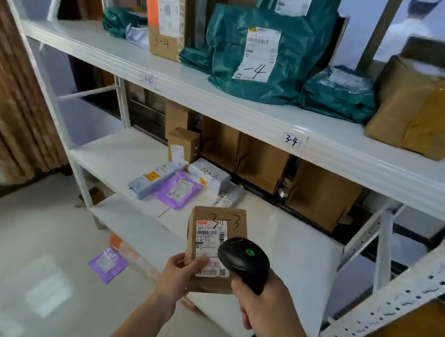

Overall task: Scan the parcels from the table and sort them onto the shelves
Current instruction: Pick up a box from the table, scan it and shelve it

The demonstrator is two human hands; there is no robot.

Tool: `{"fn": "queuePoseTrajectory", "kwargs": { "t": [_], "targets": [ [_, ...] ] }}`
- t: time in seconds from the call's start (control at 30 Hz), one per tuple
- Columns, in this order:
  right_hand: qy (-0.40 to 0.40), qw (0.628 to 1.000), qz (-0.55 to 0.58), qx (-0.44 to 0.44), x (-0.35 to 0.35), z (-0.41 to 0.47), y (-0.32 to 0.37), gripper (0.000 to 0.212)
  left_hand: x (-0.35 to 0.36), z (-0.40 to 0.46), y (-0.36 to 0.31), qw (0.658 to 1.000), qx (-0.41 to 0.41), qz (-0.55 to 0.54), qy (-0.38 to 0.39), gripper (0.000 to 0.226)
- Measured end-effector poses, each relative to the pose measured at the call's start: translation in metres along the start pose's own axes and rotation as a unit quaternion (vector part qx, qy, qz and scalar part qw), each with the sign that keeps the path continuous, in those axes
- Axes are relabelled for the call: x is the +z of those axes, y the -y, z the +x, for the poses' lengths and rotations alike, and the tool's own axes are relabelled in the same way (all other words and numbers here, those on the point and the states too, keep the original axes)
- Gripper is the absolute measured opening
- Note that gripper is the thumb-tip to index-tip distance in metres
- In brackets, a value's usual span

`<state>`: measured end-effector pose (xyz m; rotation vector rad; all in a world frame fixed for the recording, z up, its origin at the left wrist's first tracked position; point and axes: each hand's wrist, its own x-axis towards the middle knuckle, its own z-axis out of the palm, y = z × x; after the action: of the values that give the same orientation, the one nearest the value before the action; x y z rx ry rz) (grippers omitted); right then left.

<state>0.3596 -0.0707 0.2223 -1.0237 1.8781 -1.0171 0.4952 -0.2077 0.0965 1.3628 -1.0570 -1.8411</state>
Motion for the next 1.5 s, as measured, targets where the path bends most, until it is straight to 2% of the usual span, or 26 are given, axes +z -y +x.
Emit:
{"fn": "queuePoseTrajectory", "kwargs": {
  "t": [0.13,0.3,0.37,0.5,0.63,0.73,0.83,1.0,1.07,1.27,1.33,1.43,1.5],
  "targets": [
    [-0.032,0.999,-0.014,0.029,-0.006,0.035,0.005,0.011,0.021,0.054,-0.018,0.998,-0.024,0.039,0.047,0.064],
    [-0.071,0.994,0.019,0.080,-0.022,0.086,-0.005,0.010,0.060,0.130,-0.030,0.989,-0.047,0.098,0.101,0.027],
    [-0.081,0.993,0.026,0.086,-0.028,0.107,-0.010,0.010,0.074,0.160,-0.031,0.986,-0.057,0.109,0.111,0.018],
    [-0.112,0.989,0.004,0.098,-0.037,0.148,-0.023,0.009,0.092,0.215,-0.027,0.983,-0.098,0.086,0.127,0.033],
    [-0.129,0.985,-0.003,0.118,-0.042,0.181,-0.027,0.007,0.101,0.266,-0.026,0.981,-0.147,0.074,0.103,0.046],
    [-0.150,0.981,-0.002,0.123,-0.042,0.200,-0.025,0.007,0.104,0.303,-0.025,0.979,-0.157,0.084,0.104,0.047],
    [-0.170,0.978,-0.005,0.121,-0.036,0.217,-0.024,0.010,0.110,0.339,-0.026,0.975,-0.156,0.112,0.110,0.058],
    [-0.215,0.968,0.013,0.126,-0.017,0.241,-0.031,0.014,0.134,0.384,-0.026,0.966,-0.121,0.179,0.143,0.041],
    [-0.237,0.962,0.028,0.132,-0.009,0.247,-0.037,0.017,0.144,0.396,-0.025,0.964,-0.115,0.175,0.164,0.035],
    [-0.273,0.949,0.053,0.151,0.009,0.254,-0.055,0.024,0.156,0.423,-0.011,0.971,-0.105,0.163,0.142,0.038],
    [-0.277,0.948,0.049,0.151,0.011,0.253,-0.057,0.022,0.159,0.430,-0.006,0.969,-0.075,0.194,0.131,0.049],
    [-0.276,0.949,0.057,0.142,0.014,0.249,-0.050,0.019,0.156,0.428,-0.011,0.961,0.014,0.260,0.091,0.050],
    [-0.275,0.950,0.056,0.136,0.016,0.244,-0.039,0.018,0.152,0.426,-0.022,0.939,0.079,0.321,0.095,0.062]
  ]
}}
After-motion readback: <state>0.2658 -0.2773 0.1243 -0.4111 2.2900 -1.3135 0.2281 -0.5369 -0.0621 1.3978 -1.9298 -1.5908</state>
